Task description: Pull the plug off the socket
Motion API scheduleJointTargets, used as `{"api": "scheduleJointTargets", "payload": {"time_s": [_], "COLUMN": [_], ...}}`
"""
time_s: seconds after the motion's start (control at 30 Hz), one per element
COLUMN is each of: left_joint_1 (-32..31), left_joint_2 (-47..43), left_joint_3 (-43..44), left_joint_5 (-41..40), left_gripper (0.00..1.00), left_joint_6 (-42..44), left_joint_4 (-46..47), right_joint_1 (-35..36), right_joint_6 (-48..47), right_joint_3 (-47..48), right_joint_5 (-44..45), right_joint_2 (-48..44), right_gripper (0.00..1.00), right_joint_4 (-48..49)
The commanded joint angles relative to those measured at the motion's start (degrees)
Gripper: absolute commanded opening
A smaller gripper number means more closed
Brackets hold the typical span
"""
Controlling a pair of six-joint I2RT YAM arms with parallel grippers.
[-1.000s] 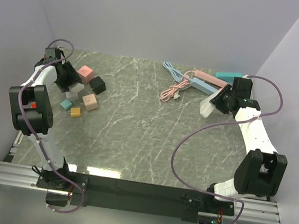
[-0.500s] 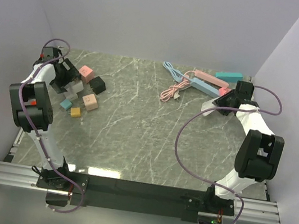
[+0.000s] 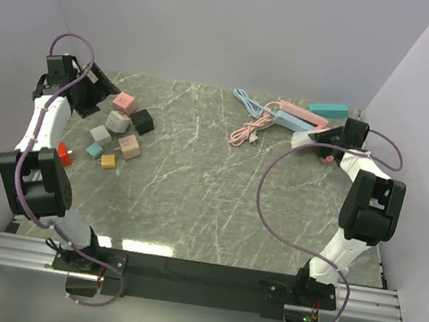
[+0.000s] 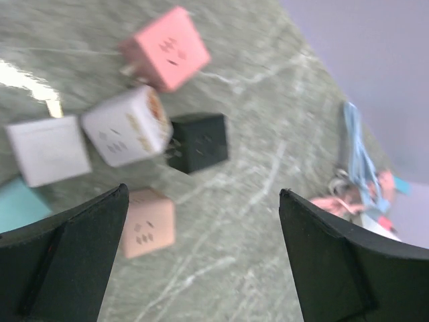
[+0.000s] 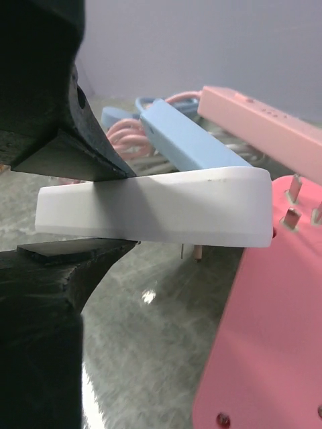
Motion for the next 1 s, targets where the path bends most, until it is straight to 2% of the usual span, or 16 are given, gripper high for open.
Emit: {"api": "scheduleJointTargets", "payload": {"time_s": [0.0,0.03,0.07,0.1,0.17,0.37,0.67,0.87,0.97], "left_joint_1": [-0.98,-1.07,-1.15,-1.16,-1.5,-3.61,-5.9,-8.88,-10.38], "left_joint_2": [-4.32,-4.85,-5.9,-6.43,-7.4,-7.67,-6.79,-6.35,-7.22], "left_joint_3": [-2.99,-3.52,-4.04,-5.09,-5.8,-6.77,-6.16,-4.49,-4.14], "left_joint_5": [7.33,7.87,8.57,9.97,10.69,13.32,16.92,19.12,18.95], "left_gripper": [0.99,0.99,1.0,0.99,0.99,0.99,0.99,0.99,0.99], "left_joint_6": [-0.36,-0.36,-0.62,-0.89,-0.89,-0.37,-0.72,1.04,1.74], "left_joint_4": [2.69,2.96,3.48,3.92,4.19,5.07,7.09,6.04,5.07], "right_joint_1": [0.03,-0.15,-0.33,-0.76,-1.38,-3.05,-3.49,-3.32,-3.32], "right_joint_6": [3.28,3.19,2.93,2.4,1.7,-1.2,-7.78,-14.9,-17.19], "right_joint_3": [-1.36,-1.63,-1.98,-2.42,-3.47,-4.26,-5.23,-11.1,-14.18], "right_joint_5": [-2.15,-1.45,-1.18,-1.01,-0.48,-0.13,3.57,-10.3,-12.95], "right_joint_2": [3.2,2.94,2.67,2.24,0.13,-6.9,-19.91,-27.46,-33.26], "right_gripper": [0.3,0.41,0.61,0.74,0.9,0.93,0.95,0.96,0.96], "right_joint_4": [5.0,4.56,3.25,2.72,1.31,-8.26,-17.32,-13.73,-14.07]}}
